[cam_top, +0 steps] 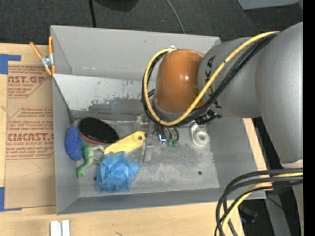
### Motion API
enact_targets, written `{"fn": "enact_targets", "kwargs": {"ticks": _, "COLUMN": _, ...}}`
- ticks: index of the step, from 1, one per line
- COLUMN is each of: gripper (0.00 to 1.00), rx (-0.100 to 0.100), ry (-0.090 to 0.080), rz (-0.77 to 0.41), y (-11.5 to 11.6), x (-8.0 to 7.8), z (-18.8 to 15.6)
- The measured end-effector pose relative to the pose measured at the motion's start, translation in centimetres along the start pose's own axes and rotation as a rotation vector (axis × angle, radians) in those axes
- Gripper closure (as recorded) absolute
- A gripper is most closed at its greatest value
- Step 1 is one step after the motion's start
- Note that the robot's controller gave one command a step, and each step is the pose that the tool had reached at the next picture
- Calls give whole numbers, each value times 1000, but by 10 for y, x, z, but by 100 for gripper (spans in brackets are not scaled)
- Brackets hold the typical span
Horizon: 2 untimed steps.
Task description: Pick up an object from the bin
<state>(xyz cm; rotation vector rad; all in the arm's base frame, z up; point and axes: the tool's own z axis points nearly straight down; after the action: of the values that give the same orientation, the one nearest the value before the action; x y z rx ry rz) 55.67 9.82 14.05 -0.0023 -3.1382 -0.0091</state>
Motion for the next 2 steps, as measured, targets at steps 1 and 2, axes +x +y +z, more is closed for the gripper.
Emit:
{"fn": "enact_targets", "kwargs": {"ticks": 1, "gripper": 0, "rx": 4, "ry": -13, "rz": 22, "y": -3, "x": -25, "z": 42}}
{"fn": "enact_targets", "kwargs": {"ticks": 2, "gripper": 100, "rx": -2, "ry": 0, "rz": 20, "y": -4, "x": 4, "z": 64}}
